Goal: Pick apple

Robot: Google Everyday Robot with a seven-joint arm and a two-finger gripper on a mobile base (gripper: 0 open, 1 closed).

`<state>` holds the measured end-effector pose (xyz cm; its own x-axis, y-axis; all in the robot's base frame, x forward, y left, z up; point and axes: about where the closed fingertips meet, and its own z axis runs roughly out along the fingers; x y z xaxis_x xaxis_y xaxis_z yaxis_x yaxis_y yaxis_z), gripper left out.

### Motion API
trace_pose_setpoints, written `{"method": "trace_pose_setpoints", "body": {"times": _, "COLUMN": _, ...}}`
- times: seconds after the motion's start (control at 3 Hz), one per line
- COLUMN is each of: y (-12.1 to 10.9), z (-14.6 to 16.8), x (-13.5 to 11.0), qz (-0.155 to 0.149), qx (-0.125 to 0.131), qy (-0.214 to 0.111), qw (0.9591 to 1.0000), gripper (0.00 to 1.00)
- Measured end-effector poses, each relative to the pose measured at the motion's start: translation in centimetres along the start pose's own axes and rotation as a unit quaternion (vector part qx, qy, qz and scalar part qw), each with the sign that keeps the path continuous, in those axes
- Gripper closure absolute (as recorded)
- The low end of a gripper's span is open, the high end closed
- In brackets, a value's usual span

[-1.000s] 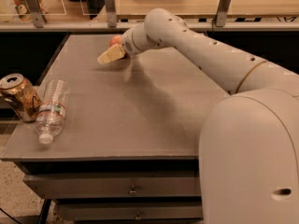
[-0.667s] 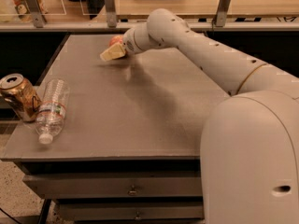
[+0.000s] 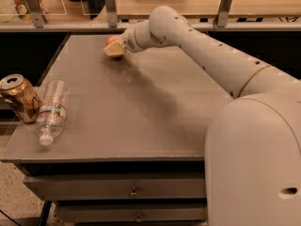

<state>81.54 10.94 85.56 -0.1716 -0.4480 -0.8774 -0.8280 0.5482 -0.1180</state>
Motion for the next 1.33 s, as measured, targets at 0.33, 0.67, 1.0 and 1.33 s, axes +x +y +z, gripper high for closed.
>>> {"method": "trace_pose_setpoints", "body": {"times": 0.33, "y": 0.0, "z": -0.4, "x": -0.5, "qz": -0.003, "qx": -0.016, "qy": -0.018, "qw": 0.9997, "gripper": 0.87}}
{"method": "trace_pose_setpoints", "body": {"times": 0.67, "y": -0.3, "z": -1.9, "x": -2.2, "qz": -0.013, "qx": -0.028, "qy": -0.031, "qw": 0.9991, "gripper": 0.95}}
{"method": "trace_pose_setpoints", "body": {"times": 1.0, "y": -1.1, "z": -4.6, "x": -3.8, "qz": -0.019, "qx": -0.03, "qy": -0.03, "qw": 0.9989, "gripper": 0.9}}
{"method": "trace_pose_setpoints", "body": {"times": 1.33, "y": -0.8, "z": -4.3, "x": -3.7, "qz": -0.019, "qx": -0.033, "qy": -0.029, "qw": 0.9989, "gripper": 1.0}}
